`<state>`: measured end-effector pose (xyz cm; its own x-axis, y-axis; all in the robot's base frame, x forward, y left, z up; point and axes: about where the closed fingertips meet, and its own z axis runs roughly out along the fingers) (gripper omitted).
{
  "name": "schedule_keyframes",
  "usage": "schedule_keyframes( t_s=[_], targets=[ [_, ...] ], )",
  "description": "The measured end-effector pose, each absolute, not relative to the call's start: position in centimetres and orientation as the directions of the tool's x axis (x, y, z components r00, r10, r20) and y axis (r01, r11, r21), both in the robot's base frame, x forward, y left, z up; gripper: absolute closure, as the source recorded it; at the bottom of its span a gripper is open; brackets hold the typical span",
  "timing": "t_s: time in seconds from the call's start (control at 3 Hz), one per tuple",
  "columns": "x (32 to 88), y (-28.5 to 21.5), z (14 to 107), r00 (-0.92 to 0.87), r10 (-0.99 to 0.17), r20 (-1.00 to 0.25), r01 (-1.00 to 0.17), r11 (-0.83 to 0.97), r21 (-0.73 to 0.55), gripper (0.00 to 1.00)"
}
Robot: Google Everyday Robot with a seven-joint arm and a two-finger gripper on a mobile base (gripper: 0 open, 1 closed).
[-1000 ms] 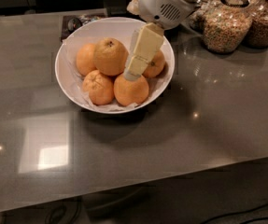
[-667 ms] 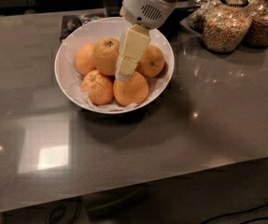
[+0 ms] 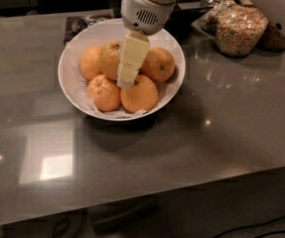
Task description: Pick orange from white bowl
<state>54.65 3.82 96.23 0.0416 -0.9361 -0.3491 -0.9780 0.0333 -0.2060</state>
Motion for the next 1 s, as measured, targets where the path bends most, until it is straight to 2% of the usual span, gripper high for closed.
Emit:
schedule_keyframes(
  t_s=[1.0],
  targets=[
    [54.97,4.35,94.77,0.012,-0.946,-0.324,-0.987,0.04,-0.154,0.14]
  ],
)
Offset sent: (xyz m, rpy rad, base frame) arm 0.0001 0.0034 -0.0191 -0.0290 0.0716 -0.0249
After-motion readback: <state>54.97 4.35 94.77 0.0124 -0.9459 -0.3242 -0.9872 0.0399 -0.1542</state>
